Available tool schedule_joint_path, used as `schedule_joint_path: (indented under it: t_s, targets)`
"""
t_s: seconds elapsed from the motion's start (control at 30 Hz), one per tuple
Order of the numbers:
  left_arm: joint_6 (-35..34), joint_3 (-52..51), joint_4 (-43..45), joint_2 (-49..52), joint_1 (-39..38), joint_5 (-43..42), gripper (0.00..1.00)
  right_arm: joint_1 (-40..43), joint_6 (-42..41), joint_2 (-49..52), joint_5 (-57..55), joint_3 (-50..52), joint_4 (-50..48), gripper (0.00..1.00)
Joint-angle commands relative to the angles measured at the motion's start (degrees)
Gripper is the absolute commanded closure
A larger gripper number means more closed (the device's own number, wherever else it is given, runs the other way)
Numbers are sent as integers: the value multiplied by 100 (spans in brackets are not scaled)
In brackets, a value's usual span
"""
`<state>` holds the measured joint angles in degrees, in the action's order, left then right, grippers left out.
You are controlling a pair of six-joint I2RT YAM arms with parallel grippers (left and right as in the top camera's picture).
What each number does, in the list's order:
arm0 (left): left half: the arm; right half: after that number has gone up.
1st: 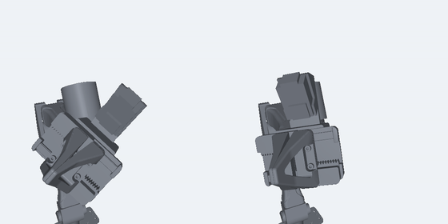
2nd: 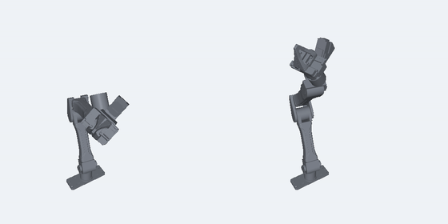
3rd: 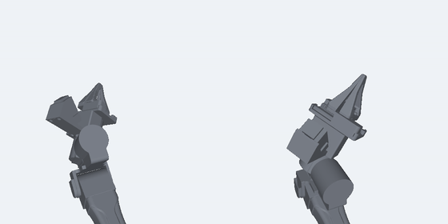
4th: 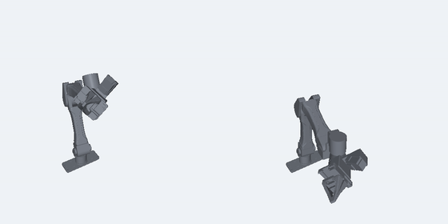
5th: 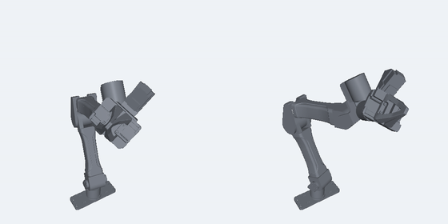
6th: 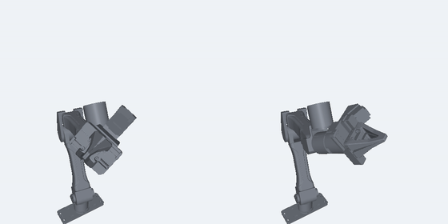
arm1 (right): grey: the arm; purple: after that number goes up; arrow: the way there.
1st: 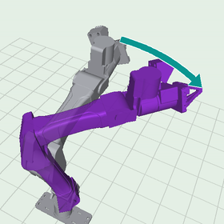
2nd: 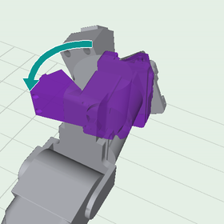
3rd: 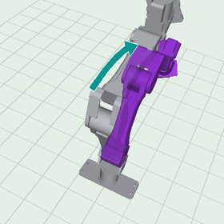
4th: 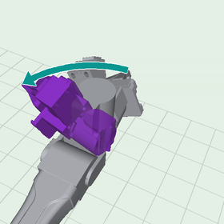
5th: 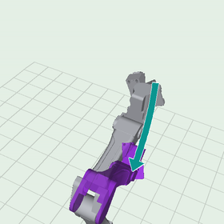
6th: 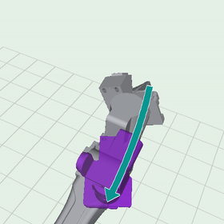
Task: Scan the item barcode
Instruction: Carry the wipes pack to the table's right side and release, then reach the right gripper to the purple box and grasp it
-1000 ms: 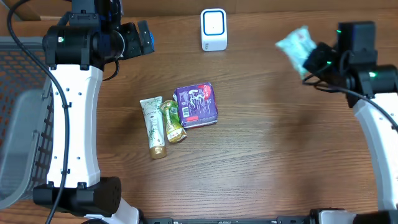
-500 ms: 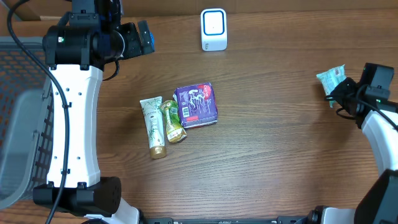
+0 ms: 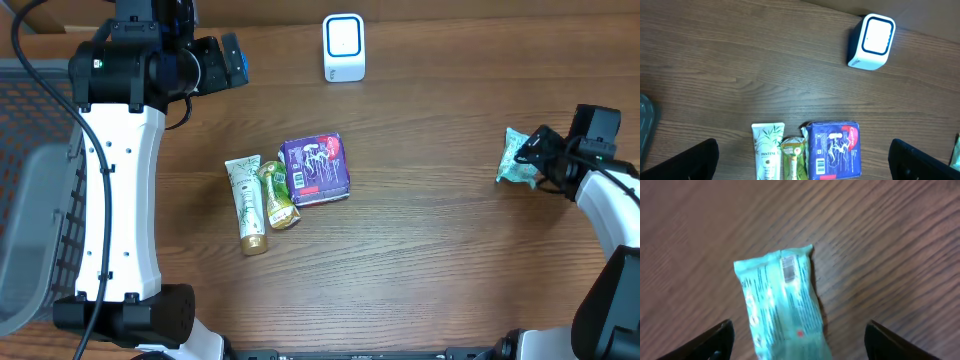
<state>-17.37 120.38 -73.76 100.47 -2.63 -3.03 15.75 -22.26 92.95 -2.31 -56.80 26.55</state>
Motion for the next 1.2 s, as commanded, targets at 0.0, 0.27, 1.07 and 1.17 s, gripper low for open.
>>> schedule_joint_path:
  t_s: [0.0, 0.27, 1.07, 1.17]
  targets:
    - [111, 48, 7, -7, -39, -42, 0, -70, 24, -168, 142, -619, 385, 15]
    - [111, 48, 7, -7, -39, -44, 0, -953, 26, -234, 1950, -1764, 1200, 14]
    - [111, 48, 7, -7, -37, -42, 1, -3947, 195, 988, 1954, -1746, -560, 11]
    - [109, 48, 9, -7, -42, -44, 0, -3926, 455, 1084, 2310, -1982, -894, 12]
